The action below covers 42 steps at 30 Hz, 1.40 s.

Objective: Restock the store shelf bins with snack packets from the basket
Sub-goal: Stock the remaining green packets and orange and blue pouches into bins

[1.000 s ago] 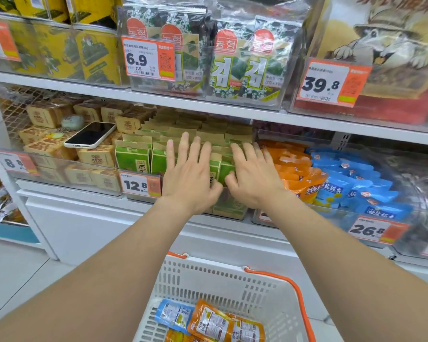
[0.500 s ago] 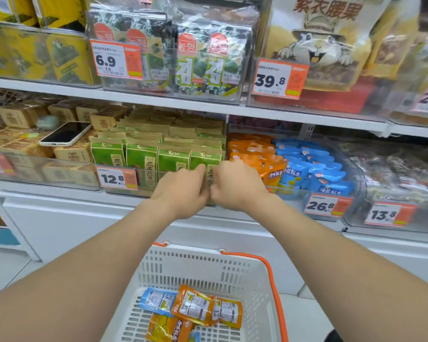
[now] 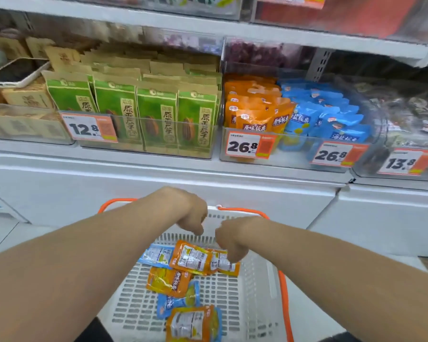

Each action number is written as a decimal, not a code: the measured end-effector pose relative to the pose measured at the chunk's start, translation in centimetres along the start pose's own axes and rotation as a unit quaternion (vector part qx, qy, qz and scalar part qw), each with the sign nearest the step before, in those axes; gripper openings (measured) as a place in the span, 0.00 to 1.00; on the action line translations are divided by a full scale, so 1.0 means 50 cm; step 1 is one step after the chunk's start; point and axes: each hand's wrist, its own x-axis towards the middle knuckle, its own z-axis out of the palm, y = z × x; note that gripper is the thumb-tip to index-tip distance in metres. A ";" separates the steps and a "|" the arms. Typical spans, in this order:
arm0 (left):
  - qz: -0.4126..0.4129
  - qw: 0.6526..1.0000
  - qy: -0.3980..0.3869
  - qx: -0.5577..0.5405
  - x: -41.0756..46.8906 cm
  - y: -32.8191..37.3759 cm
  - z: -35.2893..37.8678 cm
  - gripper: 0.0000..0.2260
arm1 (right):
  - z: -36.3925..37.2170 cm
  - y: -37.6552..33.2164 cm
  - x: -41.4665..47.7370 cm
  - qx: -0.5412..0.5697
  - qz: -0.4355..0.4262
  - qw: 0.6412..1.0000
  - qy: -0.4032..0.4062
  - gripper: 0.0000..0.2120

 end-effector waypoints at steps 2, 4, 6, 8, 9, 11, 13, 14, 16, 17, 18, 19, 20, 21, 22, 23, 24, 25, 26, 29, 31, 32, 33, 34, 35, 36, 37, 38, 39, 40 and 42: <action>-0.008 0.999 -0.018 0.028 0.030 -0.013 0.010 0.23 | 0.008 -0.015 0.040 0.011 -0.006 1.000 0.003 0.11; -0.003 0.999 -0.011 0.047 0.062 -0.025 0.015 0.21 | 0.011 -0.027 0.080 0.021 -0.012 1.000 0.018 0.19; 0.005 0.999 0.009 0.045 0.090 -0.037 0.018 0.20 | 0.022 -0.042 0.129 0.031 -0.019 0.998 0.051 0.26; 0.010 0.999 0.022 0.047 0.111 -0.047 0.021 0.18 | 0.037 -0.060 0.179 0.044 -0.029 0.996 0.074 0.34; 0.011 0.998 0.023 0.049 0.119 -0.051 0.022 0.17 | 0.045 -0.070 0.200 0.054 -0.036 0.994 0.082 0.36; 0.016 0.998 0.019 0.051 0.130 -0.055 0.025 0.17 | 0.058 -0.090 0.233 0.081 -0.052 0.991 0.092 0.38; 0.018 0.998 0.013 0.056 0.137 -0.059 0.027 0.18 | 0.070 -0.111 0.255 0.070 -0.072 0.990 0.097 0.40; 0.020 0.998 0.012 0.057 0.138 -0.059 0.026 0.18 | 0.076 -0.119 0.262 0.055 -0.078 0.991 0.093 0.42; 0.022 0.998 0.016 0.055 0.141 -0.059 0.024 0.17 | 0.095 -0.132 0.276 0.037 -0.079 0.994 0.071 0.44; 0.023 0.998 0.017 0.054 0.143 -0.059 0.023 0.17 | 0.106 -0.139 0.282 0.031 -0.073 0.995 0.058 0.44; 0.024 0.998 0.017 0.052 0.144 -0.058 0.023 0.16 | 0.119 -0.147 0.288 0.020 -0.066 0.997 0.047 0.45; 0.025 0.998 0.018 0.049 0.145 -0.057 0.022 0.15 | 0.131 -0.154 0.291 0.006 -0.060 0.997 0.044 0.46; 0.025 0.998 0.019 0.046 0.143 -0.057 0.022 0.15 | 0.141 -0.160 0.293 -0.013 -0.054 0.997 0.048 0.46; 0.024 0.999 0.019 0.044 0.143 -0.056 0.021 0.15 | 0.149 -0.166 0.294 -0.026 -0.051 0.997 0.051 0.46; 0.023 0.999 0.020 0.042 0.142 -0.056 0.021 0.15 | 0.154 -0.170 0.297 -0.026 -0.046 0.997 0.051 0.45; 0.023 0.999 0.023 0.039 0.143 -0.056 0.020 0.15 | 0.156 -0.172 0.300 -0.024 -0.044 0.997 0.053 0.42; 0.022 0.999 0.024 0.037 0.143 -0.055 0.020 0.15 | 0.157 -0.171 0.300 -0.025 -0.041 0.997 0.062 0.39; 0.021 0.999 0.024 0.038 0.145 -0.055 0.020 0.16 | 0.157 -0.169 0.299 -0.031 -0.036 0.996 0.076 0.35; 0.020 0.999 0.024 0.040 0.145 -0.054 0.019 0.16 | 0.158 -0.165 0.298 -0.037 -0.034 0.995 0.091 0.33; 0.019 0.999 0.023 0.031 0.140 -0.052 0.011 0.16 | 0.154 -0.149 0.284 0.020 -0.039 0.994 0.101 0.36; 0.017 0.999 0.016 0.023 0.128 -0.054 0.001 0.18 | 0.145 -0.130 0.275 0.088 -0.022 0.990 0.109 0.41; 0.017 1.000 0.013 0.019 0.120 -0.057 -0.003 0.20 | 0.138 -0.117 0.272 0.127 -0.015 0.985 0.114 0.40; 0.015 1.000 0.011 0.018 0.112 -0.060 -0.007 0.22 | 0.128 -0.105 0.267 0.169 -0.010 0.978 0.118 0.38; 0.013 1.000 0.008 0.018 0.103 -0.064 -0.010 0.25 | 0.116 -0.090 0.259 0.213 -0.006 0.970 0.120 0.33; 0.010 1.000 0.004 0.020 0.094 -0.068 -0.012 0.28 | 0.102 -0.077 0.247 0.256 -0.005 0.958 0.125 0.26; 0.007 1.000 -0.001 0.021 0.084 -0.072 -0.013 0.30 | 0.087 -0.064 0.232 0.302 -0.006 0.944 0.133 0.18; 0.003 1.000 -0.008 0.020 0.073 -0.075 -0.016 0.32 | 0.072 -0.053 0.212 0.349 -0.008 0.926 0.145 0.11; -0.001 1.000 -0.016 0.020 0.061 -0.078 -0.018 0.33 | 0.061 -0.044 0.194 0.401 -0.006 0.901 0.164 0.06; -0.004 1.000 -0.024 0.020 0.049 -0.082 -0.021 0.34 | 0.050 -0.037 0.172 0.456 -0.004 0.870 0.187 0.03; -0.007 0.999 -0.030 0.016 0.038 -0.086 -0.025 0.34 | 0.041 -0.031 0.152 0.502 0.000 0.837 0.219 0.05; -0.019 0.999 -0.037 -0.024 0.020 -0.095 -0.032 0.33 | 0.023 -0.020 0.107 0.556 0.008 0.775 0.300 0.08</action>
